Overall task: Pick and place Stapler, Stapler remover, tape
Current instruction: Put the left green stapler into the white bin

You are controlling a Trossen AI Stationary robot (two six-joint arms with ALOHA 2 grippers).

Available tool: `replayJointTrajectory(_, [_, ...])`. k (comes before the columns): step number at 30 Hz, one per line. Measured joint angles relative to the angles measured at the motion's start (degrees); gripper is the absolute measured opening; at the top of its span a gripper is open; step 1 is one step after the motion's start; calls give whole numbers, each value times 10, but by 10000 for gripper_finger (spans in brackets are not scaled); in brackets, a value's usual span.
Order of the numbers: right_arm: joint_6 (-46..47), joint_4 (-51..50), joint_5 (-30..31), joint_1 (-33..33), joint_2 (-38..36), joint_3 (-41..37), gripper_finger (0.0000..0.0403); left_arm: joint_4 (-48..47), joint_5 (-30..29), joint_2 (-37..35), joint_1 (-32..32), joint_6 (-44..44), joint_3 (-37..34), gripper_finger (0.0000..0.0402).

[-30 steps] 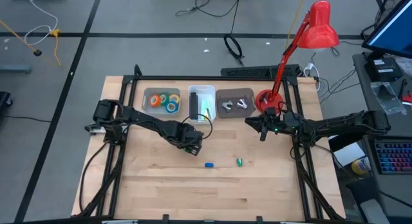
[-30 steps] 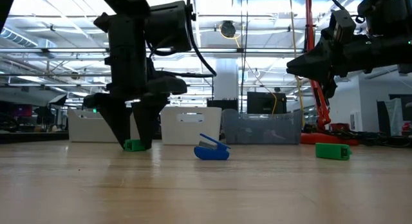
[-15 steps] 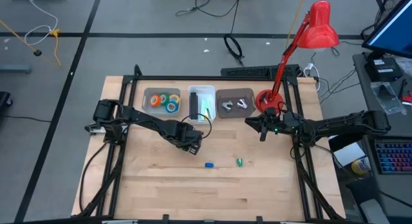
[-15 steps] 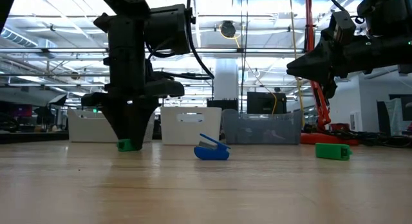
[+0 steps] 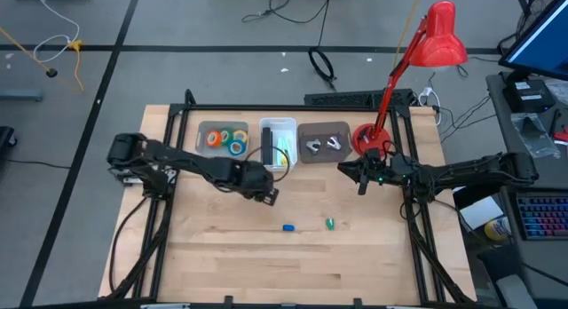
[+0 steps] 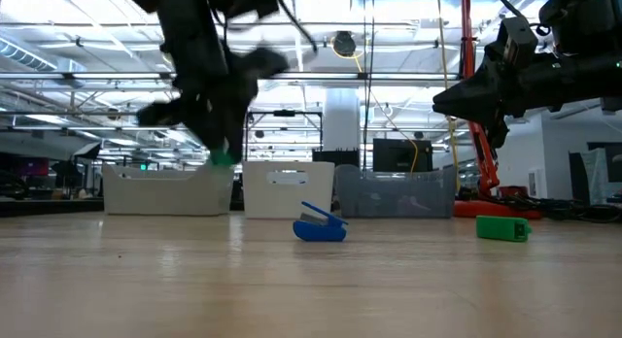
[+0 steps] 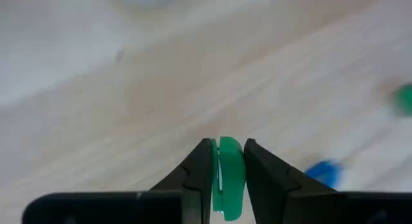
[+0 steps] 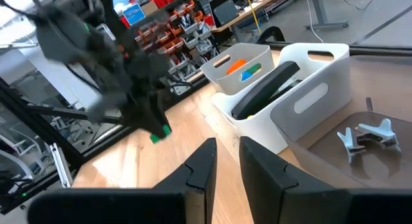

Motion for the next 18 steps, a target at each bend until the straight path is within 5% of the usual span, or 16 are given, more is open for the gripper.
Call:
replayJointTrajectory(11, [2,4,0,0,0,0,59,175,-209,-117,93,103,0,74])
replayJointTrajectory(18, [3,7,1,0,0,0,59,293,-150,-97,218,227,1,75])
